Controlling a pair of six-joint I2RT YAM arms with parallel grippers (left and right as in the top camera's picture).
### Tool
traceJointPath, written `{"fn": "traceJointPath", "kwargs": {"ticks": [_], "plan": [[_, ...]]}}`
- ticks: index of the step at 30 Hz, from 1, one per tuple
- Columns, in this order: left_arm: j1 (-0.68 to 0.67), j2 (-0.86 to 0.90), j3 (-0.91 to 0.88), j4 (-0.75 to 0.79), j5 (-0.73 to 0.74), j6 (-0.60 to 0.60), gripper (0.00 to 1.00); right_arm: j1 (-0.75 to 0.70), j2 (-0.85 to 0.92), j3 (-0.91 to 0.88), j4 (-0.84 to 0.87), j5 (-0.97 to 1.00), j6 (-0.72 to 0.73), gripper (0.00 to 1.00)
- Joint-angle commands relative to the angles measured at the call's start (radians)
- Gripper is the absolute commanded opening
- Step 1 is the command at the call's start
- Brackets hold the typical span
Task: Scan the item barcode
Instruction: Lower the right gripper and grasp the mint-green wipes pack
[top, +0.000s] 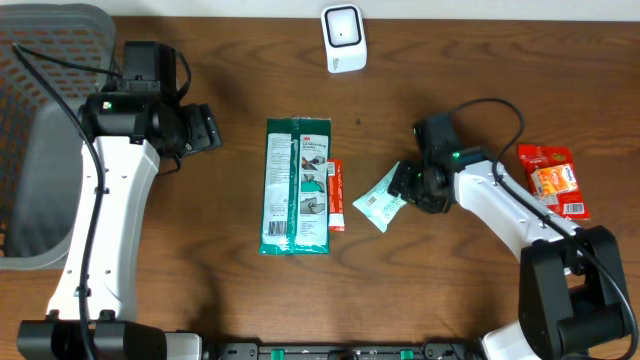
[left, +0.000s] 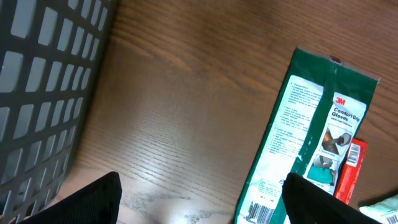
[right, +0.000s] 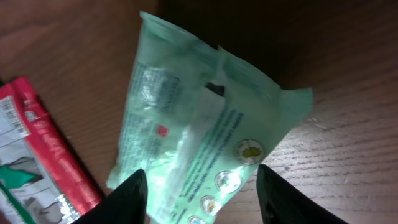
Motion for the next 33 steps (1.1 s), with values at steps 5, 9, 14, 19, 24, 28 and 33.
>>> {"fn": "traceJointPath", "kwargs": {"ticks": [5, 9, 14, 19, 24, 28, 33], "plan": [[0.004, -0.003, 0.010, -0.004, -0.009, 0.002, 0.83, 0.016, 0.004, -0.103, 0.141, 0.000, 0.094, 0.41], [0.004, -0.003, 0.010, -0.004, -0.009, 0.002, 0.83, 0.030, 0.004, -0.121, 0.154, 0.001, 0.108, 0.41], [0.004, -0.003, 0.010, -0.004, -0.009, 0.002, 0.83, 0.041, 0.004, -0.121, 0.154, 0.001, 0.109, 0.40], [0.004, -0.003, 0.010, -0.004, -0.009, 0.002, 0.83, 0.057, 0.004, -0.132, 0.167, 0.013, 0.225, 0.43], [0.004, -0.003, 0.010, -0.004, -0.009, 0.002, 0.83, 0.082, 0.004, -0.135, 0.173, 0.054, 0.243, 0.43], [0.004, -0.003, 0.010, -0.004, -0.009, 0.002, 0.83, 0.082, 0.004, -0.135, 0.174, 0.065, 0.243, 0.43], [0.004, -0.003, 0.010, -0.004, -0.009, 0.002, 0.83, 0.082, 0.004, -0.135, 0.173, 0.087, 0.243, 0.40]]}}
